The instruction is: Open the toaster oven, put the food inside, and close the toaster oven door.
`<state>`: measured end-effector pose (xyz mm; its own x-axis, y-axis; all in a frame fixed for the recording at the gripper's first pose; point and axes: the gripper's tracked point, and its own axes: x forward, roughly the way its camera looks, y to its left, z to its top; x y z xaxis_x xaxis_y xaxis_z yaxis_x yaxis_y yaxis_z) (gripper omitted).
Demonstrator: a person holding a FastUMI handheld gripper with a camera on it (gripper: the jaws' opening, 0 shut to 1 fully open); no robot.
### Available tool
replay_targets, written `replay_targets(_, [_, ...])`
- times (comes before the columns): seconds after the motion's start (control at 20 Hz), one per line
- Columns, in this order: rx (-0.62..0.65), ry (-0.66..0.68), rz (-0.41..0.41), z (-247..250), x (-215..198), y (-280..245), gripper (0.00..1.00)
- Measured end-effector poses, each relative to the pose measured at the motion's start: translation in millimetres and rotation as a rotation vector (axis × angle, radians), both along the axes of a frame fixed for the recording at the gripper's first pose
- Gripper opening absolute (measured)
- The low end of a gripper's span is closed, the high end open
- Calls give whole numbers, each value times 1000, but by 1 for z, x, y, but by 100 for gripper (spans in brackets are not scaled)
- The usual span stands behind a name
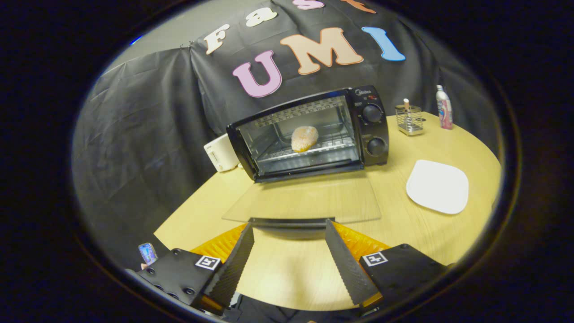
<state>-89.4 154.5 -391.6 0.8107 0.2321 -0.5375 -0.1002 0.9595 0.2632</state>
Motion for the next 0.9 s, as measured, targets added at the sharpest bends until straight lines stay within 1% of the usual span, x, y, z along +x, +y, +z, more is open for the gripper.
replay_targets(0.15, [-50,52,-31,-20,-22,-2,99])
replay_targets(0.25, [-75,57,-78,-26,-25,-4,98])
replay_targets(0.3, [-75,54,-88,-28,-25,-1,98])
replay_targets(0.5, [-129,59,-131,-41,-16,-1,98])
replay_targets(0.65, [-146,55,-158,-46,-7,-3,98])
replay_targets(0.9, [-131,28,-219,-47,12,-9,96])
